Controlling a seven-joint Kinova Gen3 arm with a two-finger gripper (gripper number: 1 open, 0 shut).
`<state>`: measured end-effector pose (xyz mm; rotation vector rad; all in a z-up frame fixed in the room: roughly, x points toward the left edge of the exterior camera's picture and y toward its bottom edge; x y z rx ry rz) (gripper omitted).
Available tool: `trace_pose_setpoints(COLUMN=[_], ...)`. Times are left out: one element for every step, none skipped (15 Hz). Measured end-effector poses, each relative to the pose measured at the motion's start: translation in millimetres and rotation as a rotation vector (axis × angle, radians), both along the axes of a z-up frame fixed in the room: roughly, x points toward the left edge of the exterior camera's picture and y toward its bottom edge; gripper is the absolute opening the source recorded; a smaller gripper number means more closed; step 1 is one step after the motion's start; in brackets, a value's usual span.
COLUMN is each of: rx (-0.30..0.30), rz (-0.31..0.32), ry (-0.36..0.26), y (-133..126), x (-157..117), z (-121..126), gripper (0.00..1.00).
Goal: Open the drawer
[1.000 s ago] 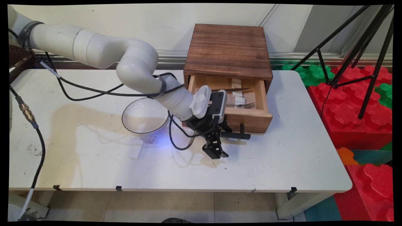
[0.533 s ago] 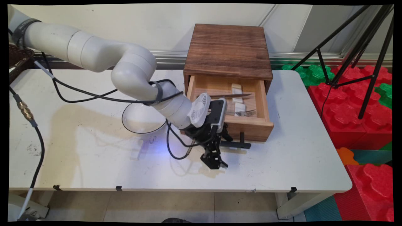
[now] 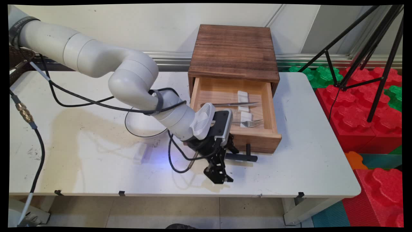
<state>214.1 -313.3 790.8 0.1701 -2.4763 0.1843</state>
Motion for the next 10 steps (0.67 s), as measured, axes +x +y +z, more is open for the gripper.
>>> trace_pose_setpoints(rx=[0.003,0.005,0.007,0.009,0.011,0.012,0.014,0.017,0.018,0.019], rz=[-0.004,-0.007,-0.010,-0.012,-0.014,-0.017,-0.019,-0.021,-0.025,-0.026], ry=[0.002,0.003,0.004,0.005,0.006,0.007,0.008,0.009,0.010,0.011], y=[3.0,5.4,7.6,10.2,11.8,14.0,16.3,18.7,20.4,21.6], x=[-1.0,-2.0,-2.8,-3.3,-3.9,-4.7,-5.2,-5.9,-6.6,-6.9], z=[0.3,0.5,0.7,1.0,1.2,1.5,1.7,2.0,2.1,2.3], gripper=[1.00,1.00,1.00,1.00,1.00,1.00,1.00,1.00,1.00,1.00])
